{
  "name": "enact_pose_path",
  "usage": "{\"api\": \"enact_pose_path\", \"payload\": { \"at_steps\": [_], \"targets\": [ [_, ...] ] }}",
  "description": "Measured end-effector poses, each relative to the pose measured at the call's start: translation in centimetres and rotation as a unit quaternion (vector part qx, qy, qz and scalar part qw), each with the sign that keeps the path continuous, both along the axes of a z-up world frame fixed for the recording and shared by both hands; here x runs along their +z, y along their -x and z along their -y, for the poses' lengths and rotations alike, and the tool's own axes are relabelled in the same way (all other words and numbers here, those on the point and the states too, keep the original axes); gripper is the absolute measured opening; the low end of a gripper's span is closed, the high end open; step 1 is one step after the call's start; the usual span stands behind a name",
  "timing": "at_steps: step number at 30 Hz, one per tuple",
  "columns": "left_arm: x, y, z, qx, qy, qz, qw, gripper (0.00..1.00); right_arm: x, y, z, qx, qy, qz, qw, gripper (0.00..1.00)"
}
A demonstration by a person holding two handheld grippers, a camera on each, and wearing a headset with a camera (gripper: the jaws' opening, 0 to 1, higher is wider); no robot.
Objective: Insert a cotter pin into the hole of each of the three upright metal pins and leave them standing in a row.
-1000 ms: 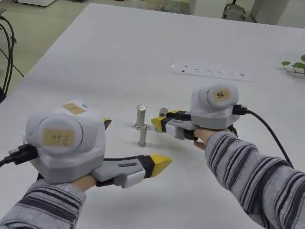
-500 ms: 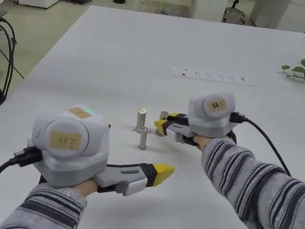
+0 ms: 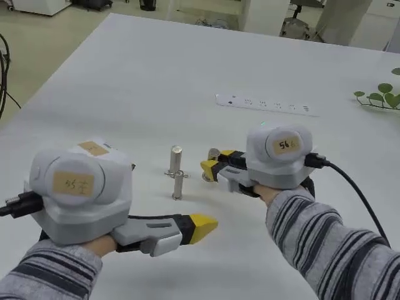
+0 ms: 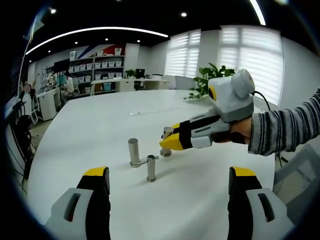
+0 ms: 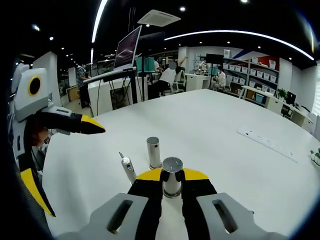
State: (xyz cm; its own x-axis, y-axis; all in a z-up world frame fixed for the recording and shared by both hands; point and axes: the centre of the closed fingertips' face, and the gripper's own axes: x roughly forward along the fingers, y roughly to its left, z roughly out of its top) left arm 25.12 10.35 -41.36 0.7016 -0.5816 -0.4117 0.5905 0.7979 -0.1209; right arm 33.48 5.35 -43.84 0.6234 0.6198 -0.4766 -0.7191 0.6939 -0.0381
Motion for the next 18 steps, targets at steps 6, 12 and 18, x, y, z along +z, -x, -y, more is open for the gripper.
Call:
{"api": "enact_pose_path", "payload": {
  "at_steps": [6,12,18],
  "targets": [
    [0.1,-0.1,0.0,0.0,0.001,0.004,1.0,0.99,0.1,2.0,1.1,-0.006,0.001,-0.004,1.0,0.08],
    [0.0,0.0,0.3,-0.005,-0.001,0.003,1.0,0.99,-0.5,3.9,2.0,-0.007,0.009,-0.01,0.9999,0.08],
    [0.1,-0.1,0.3,-0.003,-0.003,0.008,1.0,0.98,-1.1,5.6,2.5,-0.009,0.01,-0.019,0.9997,0.08]
  ]
}}
